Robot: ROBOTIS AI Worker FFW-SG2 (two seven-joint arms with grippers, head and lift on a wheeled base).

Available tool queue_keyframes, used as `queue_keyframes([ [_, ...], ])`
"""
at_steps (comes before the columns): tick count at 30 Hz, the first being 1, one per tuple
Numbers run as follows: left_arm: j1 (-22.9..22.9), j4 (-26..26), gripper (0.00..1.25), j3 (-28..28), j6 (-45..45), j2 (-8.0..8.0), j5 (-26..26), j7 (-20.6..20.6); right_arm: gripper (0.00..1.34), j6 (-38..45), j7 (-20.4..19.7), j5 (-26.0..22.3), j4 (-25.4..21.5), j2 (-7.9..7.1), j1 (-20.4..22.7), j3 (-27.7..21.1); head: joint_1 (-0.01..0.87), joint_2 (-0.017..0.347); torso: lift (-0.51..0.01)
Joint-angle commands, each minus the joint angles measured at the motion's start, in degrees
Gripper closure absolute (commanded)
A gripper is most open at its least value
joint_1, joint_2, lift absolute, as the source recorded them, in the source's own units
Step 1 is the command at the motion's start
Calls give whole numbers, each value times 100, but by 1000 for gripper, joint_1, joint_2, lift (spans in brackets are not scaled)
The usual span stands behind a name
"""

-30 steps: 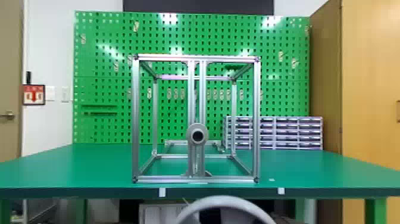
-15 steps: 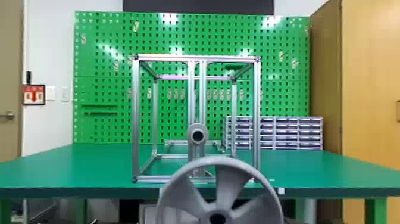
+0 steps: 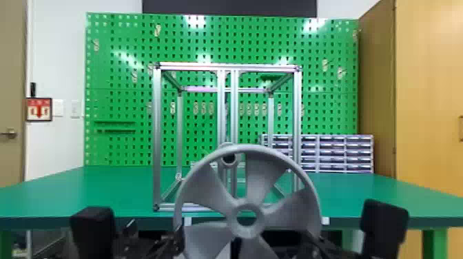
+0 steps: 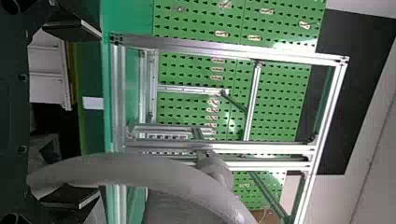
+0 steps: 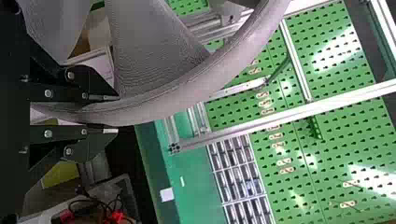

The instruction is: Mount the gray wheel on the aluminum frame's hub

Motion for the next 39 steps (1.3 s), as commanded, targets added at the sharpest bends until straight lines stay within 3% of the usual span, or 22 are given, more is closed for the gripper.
queue_keyframes([
  [1, -263, -105, 111, -156, 96, 26, 74, 69, 1157, 305, -93, -181, -1, 48, -310, 25, -5, 6, -499],
  [9, -561, -192, 111, -279, 237, 26, 443, 218, 1157, 402, -155, -322, 122, 84, -662, 78, -5, 6, -499],
  [20, -702, -491, 111, -183, 386, 26, 373, 447, 1157, 648, -339, -507, 166, 106, -996, -54, -5, 6, -499],
  [39, -807, -421, 116, -192, 430, 17, 346, 675, 1156, 657, -366, -647, 166, 106, -1075, -37, -5, 6, -499],
])
